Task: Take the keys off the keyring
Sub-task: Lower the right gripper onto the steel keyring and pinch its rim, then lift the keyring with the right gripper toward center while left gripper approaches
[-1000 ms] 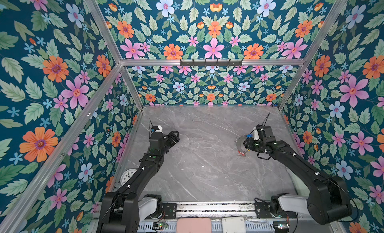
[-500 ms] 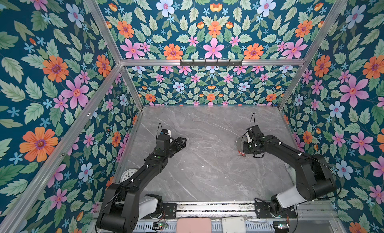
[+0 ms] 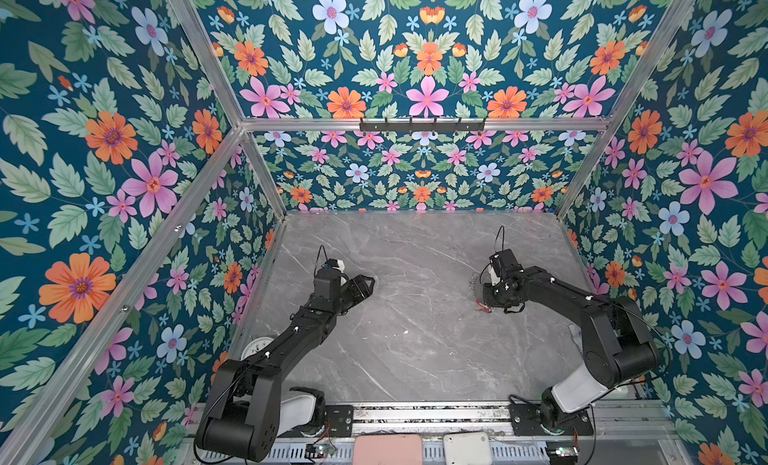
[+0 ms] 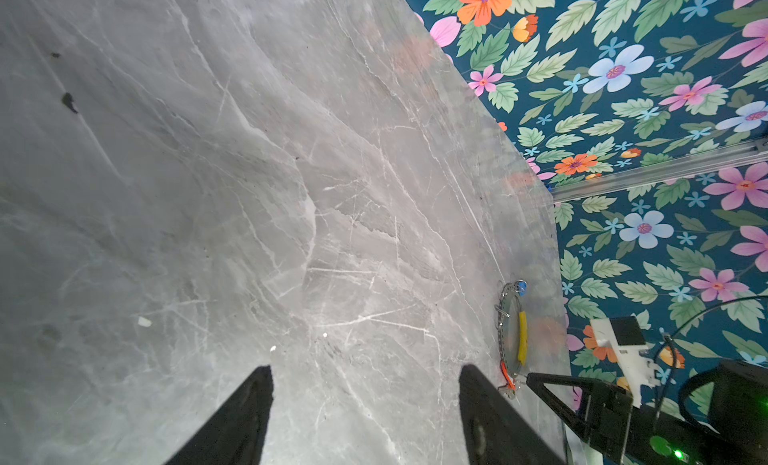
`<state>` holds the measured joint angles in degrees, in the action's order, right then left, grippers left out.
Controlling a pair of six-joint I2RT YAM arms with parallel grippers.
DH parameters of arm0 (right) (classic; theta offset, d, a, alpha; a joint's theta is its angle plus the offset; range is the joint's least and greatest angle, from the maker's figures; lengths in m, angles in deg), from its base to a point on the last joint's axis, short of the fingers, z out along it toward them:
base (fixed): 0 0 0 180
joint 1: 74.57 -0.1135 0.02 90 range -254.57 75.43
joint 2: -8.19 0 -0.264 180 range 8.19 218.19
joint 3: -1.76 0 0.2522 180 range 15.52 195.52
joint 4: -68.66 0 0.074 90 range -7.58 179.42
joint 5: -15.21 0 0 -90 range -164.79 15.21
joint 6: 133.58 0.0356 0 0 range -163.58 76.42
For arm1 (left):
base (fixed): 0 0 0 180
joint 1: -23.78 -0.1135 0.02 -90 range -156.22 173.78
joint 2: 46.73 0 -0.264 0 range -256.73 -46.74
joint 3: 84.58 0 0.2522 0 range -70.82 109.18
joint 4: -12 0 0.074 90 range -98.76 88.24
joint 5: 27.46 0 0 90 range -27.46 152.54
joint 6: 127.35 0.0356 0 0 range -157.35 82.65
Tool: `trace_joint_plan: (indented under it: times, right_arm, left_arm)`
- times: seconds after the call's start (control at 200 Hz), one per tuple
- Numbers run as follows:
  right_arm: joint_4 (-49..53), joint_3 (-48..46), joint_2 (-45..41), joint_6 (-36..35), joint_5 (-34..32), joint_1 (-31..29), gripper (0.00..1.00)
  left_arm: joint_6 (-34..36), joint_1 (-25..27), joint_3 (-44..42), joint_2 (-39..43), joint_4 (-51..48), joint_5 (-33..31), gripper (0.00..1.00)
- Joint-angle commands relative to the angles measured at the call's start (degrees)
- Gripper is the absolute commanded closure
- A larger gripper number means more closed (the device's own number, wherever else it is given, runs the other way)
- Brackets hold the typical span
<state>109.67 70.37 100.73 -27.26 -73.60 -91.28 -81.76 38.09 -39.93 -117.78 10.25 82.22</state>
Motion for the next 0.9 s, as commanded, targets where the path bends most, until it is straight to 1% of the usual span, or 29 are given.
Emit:
trace_joint_plan:
  times: [0.0, 0.39, 0.555, 0.74, 0.855, 0.895]
  right_arm:
    - [1.43, 0.34, 0.45, -0.57, -0.11, -0.08, 0.71]
    - [2.07, 0.39, 1.31, -0.50, -1.71, -0.08, 0.76]
    - [2.03, 0.39, 1.33, -0.46, -2.38, -0.07, 0.80]
    - [1.62, 0.26, 1.23, -0.50, -2.38, -0.15, 0.90]
    - [1.50, 0.25, 0.77, -0.99, -2.51, -0.56, 1.00]
    - [1.34, 0.26, 0.51, -1.10, -2.58, -0.81, 1.00]
  left_arm:
    - [0.52, -0.06, 0.48, -0.30, 1.09, 1.10, 0.27]
    - [0.38, -0.01, 0.66, -0.06, 1.09, 2.02, 0.26]
    - [0.32, 0.00, 0.83, 0.03, 1.00, 2.40, 0.26]
    - [0.32, -0.07, 0.83, 0.12, 0.83, 2.64, 0.26]
    - [0.31, 0.01, 0.92, 0.42, 0.56, 2.47, 0.25]
    - [0.41, 0.13, 0.88, 0.63, 0.56, 2.40, 0.24]
